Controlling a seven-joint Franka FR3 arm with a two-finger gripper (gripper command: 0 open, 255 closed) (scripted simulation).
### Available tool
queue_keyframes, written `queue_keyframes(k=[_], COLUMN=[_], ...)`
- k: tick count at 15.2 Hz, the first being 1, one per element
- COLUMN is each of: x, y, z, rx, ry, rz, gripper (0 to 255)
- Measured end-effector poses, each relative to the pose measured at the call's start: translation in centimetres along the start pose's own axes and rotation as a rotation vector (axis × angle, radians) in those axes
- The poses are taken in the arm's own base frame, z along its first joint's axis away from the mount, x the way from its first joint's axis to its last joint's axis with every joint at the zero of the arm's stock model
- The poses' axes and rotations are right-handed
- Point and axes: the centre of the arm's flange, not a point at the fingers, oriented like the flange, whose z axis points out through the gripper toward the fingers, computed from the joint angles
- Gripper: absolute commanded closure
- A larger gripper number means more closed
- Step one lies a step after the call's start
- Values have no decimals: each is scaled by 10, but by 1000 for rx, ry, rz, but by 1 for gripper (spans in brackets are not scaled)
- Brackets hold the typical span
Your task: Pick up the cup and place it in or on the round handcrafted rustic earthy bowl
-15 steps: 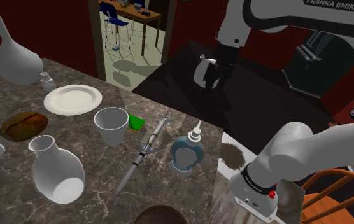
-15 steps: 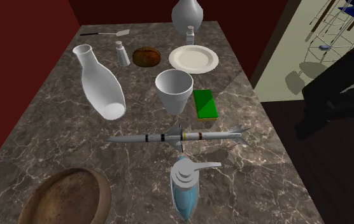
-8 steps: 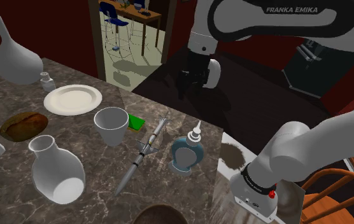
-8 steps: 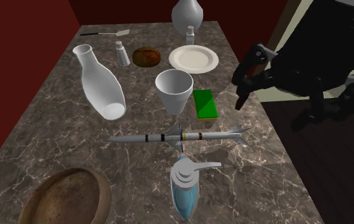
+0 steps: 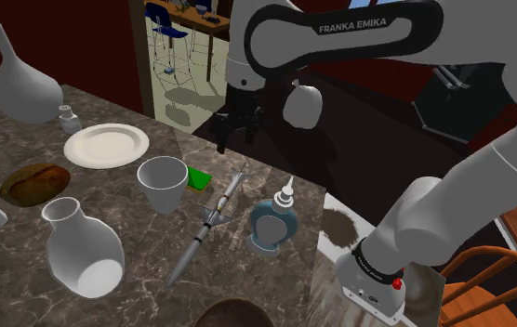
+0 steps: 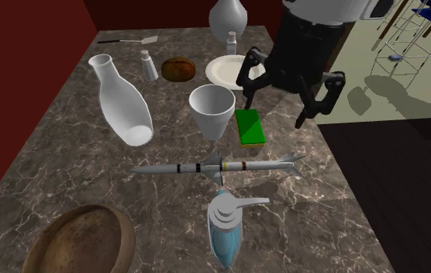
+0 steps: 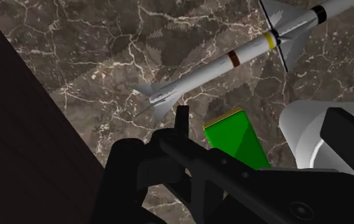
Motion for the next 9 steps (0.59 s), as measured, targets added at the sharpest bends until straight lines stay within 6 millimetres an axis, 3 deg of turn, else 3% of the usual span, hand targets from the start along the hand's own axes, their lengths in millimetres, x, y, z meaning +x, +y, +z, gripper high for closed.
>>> queue_keyframes(k=[9], x=[71], y=[-86], z=[45], rx=[-35], ry=[16], rz=[17], gripper=[0])
